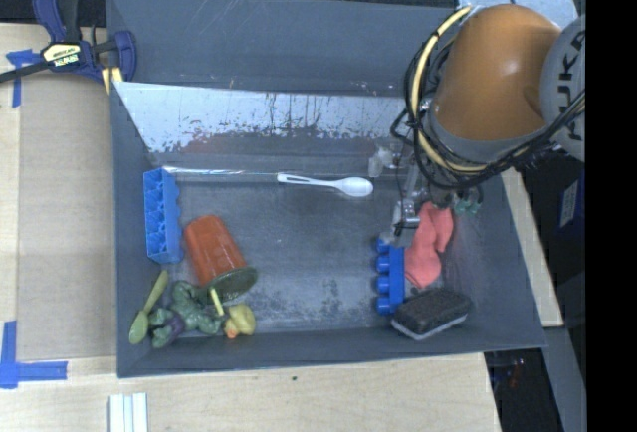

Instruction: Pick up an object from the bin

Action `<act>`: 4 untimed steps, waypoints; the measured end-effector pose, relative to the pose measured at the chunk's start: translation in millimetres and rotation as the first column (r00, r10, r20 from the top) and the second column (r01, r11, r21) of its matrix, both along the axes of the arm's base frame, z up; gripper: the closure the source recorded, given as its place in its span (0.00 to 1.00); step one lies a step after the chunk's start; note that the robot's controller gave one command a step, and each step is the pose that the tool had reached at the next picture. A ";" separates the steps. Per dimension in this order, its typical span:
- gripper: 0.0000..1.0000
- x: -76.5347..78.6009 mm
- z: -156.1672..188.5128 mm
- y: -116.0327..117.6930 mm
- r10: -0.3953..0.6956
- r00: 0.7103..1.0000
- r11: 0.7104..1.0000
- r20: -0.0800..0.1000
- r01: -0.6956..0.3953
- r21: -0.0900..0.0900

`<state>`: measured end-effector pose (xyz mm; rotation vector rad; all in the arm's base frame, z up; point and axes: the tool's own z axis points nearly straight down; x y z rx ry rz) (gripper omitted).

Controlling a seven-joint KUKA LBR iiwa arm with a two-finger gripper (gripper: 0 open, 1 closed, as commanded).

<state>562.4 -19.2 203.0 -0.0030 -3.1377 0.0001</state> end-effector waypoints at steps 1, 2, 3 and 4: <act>0.00 1.7 3.9 0.0 0.000 1.000 1.000 0.008 0.000 0.000; 0.00 12.5 -40.3 12.1 -0.166 0.986 0.986 0.017 0.166 0.002; 0.00 5.5 -65.0 17.9 -0.223 0.975 0.975 0.007 0.223 0.000; 0.00 -4.4 -42.1 10.4 -0.338 0.941 0.941 0.006 0.338 0.001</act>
Offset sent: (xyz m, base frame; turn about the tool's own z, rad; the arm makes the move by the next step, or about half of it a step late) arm 0.0151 0.0219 -0.0737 0.2619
